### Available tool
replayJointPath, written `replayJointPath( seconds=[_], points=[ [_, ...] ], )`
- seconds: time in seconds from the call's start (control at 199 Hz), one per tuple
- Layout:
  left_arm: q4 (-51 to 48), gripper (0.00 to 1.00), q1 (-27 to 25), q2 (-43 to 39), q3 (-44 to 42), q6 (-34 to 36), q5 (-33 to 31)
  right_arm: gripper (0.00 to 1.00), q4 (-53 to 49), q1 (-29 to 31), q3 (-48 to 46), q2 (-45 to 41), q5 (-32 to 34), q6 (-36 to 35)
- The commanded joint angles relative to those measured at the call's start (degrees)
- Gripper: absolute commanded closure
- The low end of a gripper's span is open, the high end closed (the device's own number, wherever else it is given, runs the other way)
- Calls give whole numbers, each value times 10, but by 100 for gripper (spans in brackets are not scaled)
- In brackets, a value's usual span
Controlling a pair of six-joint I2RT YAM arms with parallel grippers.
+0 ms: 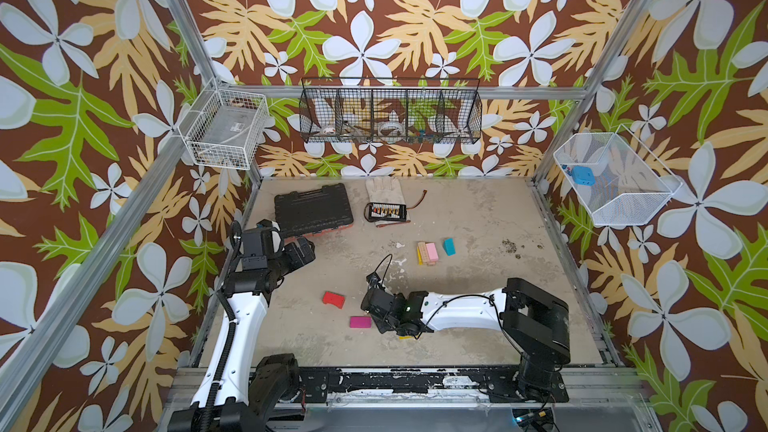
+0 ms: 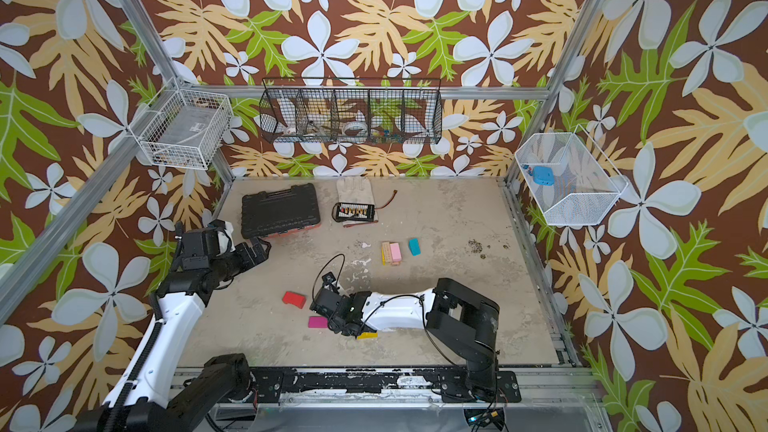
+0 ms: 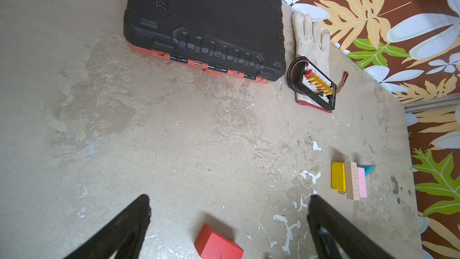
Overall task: Build the wood block tower
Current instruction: 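Grasp the wooden arch block with the right gripper, then carry the wooden arch block to the stack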
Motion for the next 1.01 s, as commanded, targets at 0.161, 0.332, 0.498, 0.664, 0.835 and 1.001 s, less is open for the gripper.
replayJointPath(
  seconds=[0.161, 0.332, 0.498, 0.664, 0.835, 1.001],
  points=[
    [1, 0, 1, -1, 1, -1, -4, 77, -7, 2, 7, 5, 25, 1],
    [7, 0, 1, 0, -8, -5, 1, 85, -18, 2, 22, 19, 28, -5],
    [26, 0, 1, 4, -26, -5, 43, 90, -10, 2, 9, -1, 36, -1],
    [21, 0, -16, 15, -25, -4, 48, 100, -9, 2, 0, -38, 65, -3],
    [21, 0, -74, 5, -24, -5, 42, 100, -25, -9, 0, -104, 112, -2],
    [19, 0, -98, -2, -24, -7, 36, 100, -39, -57, 37, -142, 117, -20]
  ],
)
